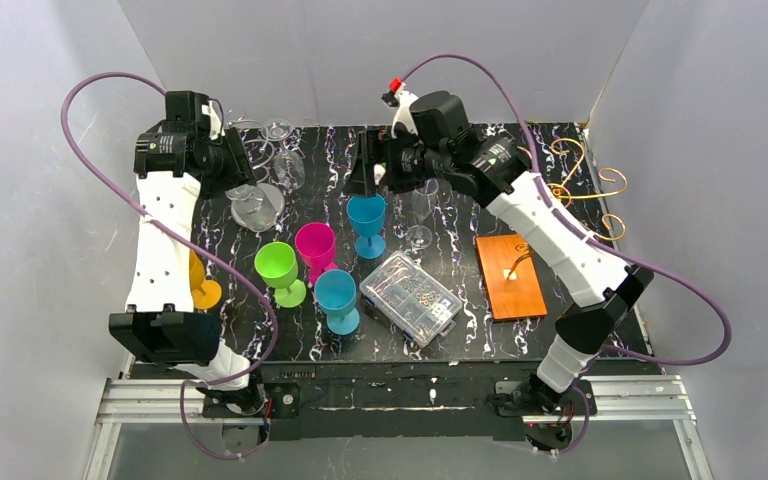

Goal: Take the wine glass off the wine glass rack
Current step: Pick up the wine glass from the wine rack, then place the wine glass at the center of the board.

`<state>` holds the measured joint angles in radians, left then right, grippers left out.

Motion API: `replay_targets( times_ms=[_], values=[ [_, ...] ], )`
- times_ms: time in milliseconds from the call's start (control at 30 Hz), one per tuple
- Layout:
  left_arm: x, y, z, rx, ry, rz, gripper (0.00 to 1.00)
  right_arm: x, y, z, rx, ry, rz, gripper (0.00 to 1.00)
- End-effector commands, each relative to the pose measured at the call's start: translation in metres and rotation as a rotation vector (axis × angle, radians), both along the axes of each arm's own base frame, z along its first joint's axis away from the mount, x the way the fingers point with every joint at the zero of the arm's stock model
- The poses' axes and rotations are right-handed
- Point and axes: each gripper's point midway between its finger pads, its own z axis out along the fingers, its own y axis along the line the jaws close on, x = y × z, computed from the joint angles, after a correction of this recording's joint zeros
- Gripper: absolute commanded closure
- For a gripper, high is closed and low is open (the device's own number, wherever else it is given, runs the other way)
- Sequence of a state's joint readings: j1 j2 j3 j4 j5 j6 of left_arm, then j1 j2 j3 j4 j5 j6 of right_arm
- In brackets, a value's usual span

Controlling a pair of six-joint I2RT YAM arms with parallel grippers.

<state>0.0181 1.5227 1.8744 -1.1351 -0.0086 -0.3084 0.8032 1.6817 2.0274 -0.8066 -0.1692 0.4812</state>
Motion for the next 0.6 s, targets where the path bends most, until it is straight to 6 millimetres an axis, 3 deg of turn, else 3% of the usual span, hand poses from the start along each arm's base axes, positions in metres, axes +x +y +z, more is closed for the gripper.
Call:
replay_targets(
  times_ms=[0, 267, 433, 567],
  values=[
    [-0.014, -0.024, 0.025, -0.063, -0.072, -0.054, 0.99, -0.004, 0.035, 0.01, 0.132, 0.014, 0.032, 0.0],
    [-0.018, -0.04, 0.027, -0.101, -0.068, -0.082, 1.0, -0.018, 0.057, -0.001, 0.225, 0.056, 0.024, 0.0],
    [-0.02, -0.047, 0.033, -0.125, -0.071, -0.092, 1.0, -0.018, 0.061, -0.021, 0.245, 0.097, -0.011, 0.0],
    [-0.022, -0.052, 0.038, -0.148, -0.076, -0.098, 1.0, -0.014, 0.064, -0.025, 0.28, 0.098, -0.035, 0.0]
  ],
)
